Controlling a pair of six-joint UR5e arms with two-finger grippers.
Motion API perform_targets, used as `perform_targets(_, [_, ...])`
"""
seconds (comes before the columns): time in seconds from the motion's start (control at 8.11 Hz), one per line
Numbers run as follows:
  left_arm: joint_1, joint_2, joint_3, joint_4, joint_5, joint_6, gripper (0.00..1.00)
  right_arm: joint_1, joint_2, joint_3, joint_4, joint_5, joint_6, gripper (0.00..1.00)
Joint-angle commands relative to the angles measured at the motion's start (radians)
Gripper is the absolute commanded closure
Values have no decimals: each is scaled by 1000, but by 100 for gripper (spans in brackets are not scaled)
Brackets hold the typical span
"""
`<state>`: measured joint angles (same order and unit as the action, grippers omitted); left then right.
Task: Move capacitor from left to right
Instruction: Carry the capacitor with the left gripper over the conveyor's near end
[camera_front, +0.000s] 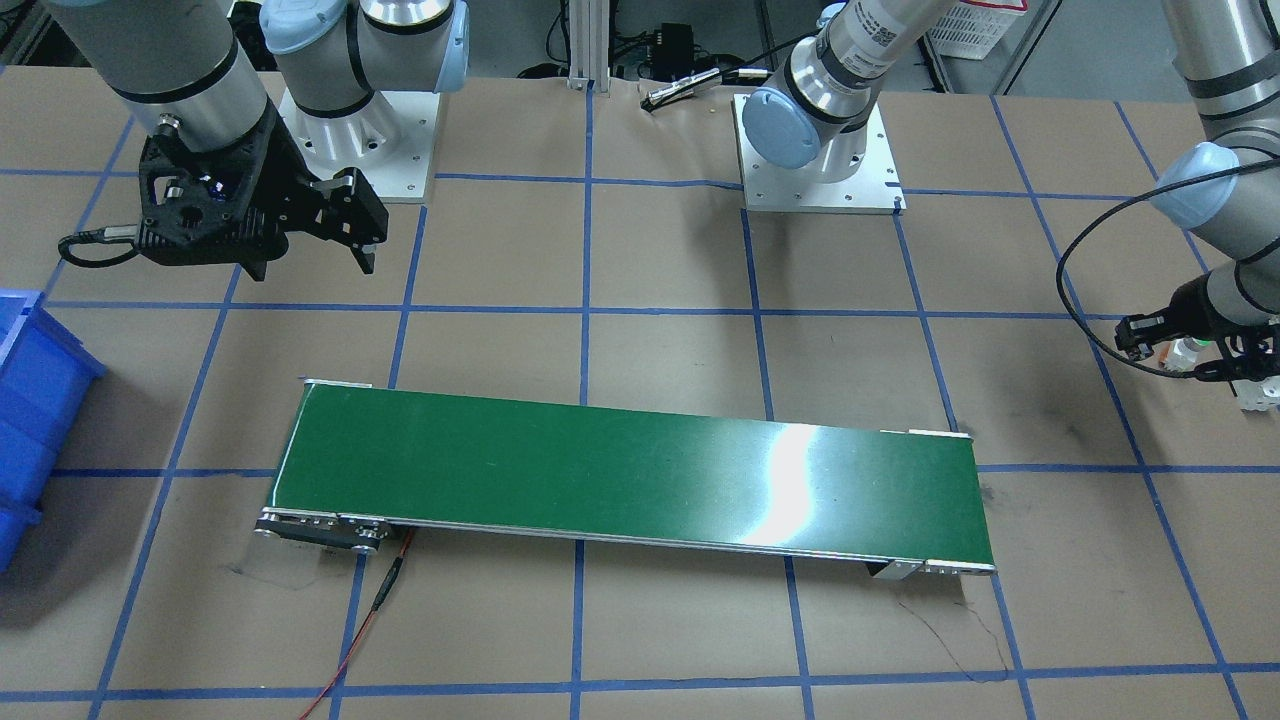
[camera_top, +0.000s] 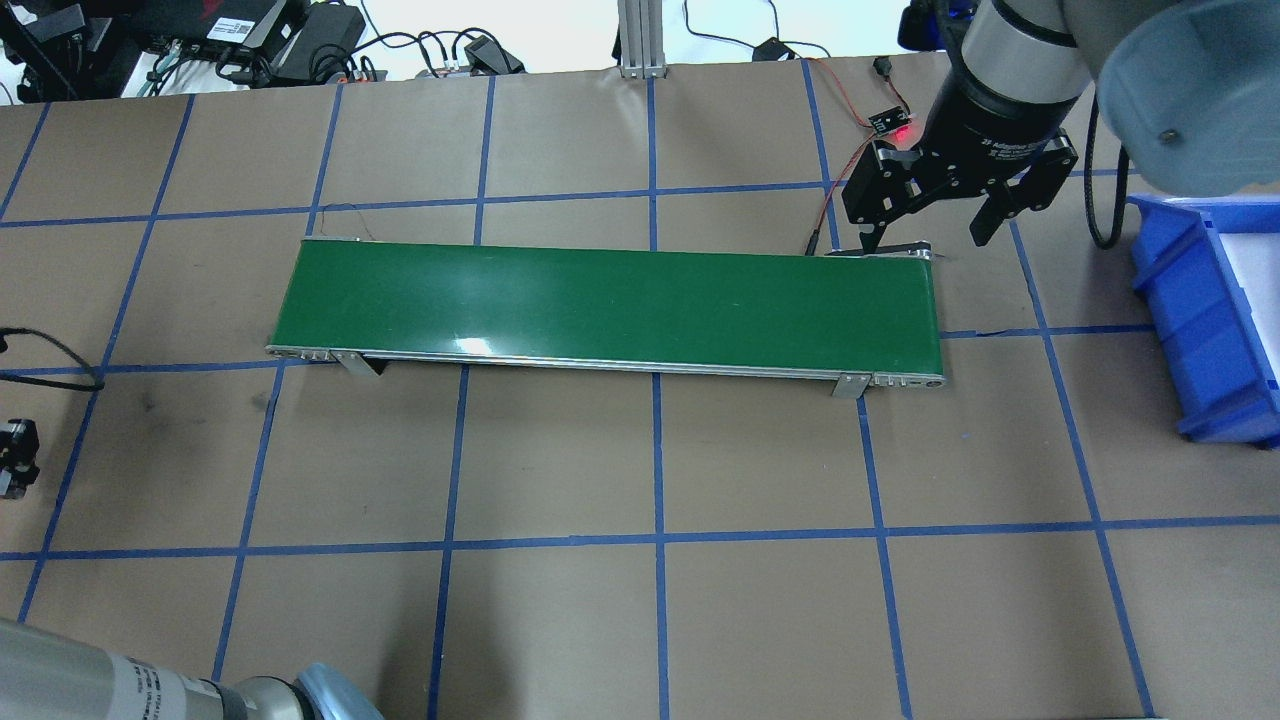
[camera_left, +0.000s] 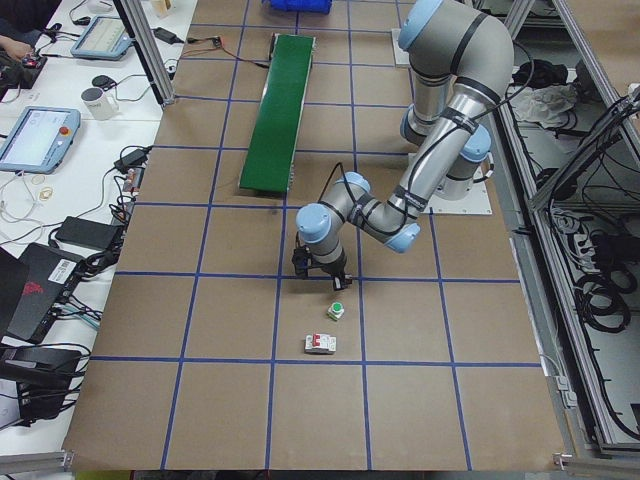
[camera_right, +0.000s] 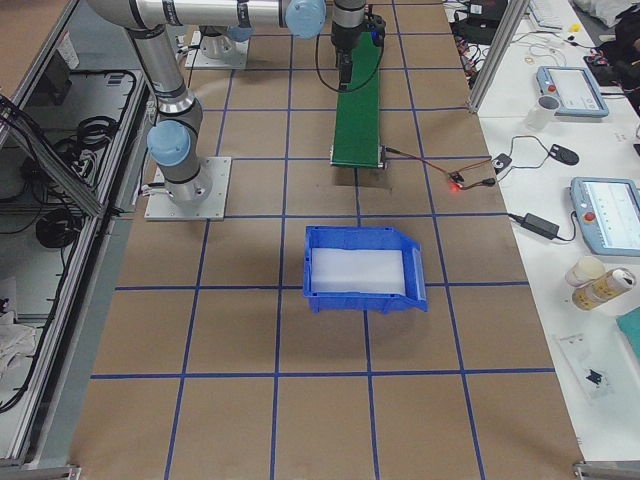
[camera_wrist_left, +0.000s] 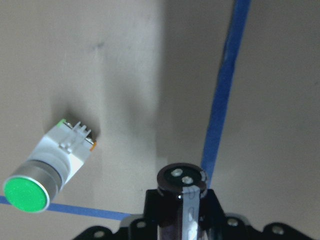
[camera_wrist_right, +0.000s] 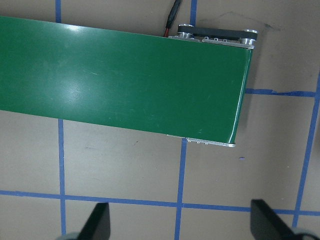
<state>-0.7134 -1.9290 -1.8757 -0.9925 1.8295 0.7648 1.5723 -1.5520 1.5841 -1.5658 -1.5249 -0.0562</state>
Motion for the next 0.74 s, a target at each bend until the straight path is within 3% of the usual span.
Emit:
perform_targets(0.0, [-264, 54, 191, -81, 2, -57, 100, 0, 15, -1, -6, 0, 1, 0])
perform_targets(0.12, [-353, 54, 241, -115, -7, -158, 100, -2, 16, -1, -25, -6, 0, 0])
perform_targets(0.37, [-531, 61, 251, -127, -42, -296, 100, 0, 18, -1, -25, 6, 1, 0])
perform_targets(0.49, [-593, 59, 251, -135, -138, -346, 100, 0, 20, -1, -25, 6, 1, 0])
perform_targets(0.62, [-633, 48, 251, -202, -169, -392, 100, -2, 21, -1, -25, 6, 0, 0])
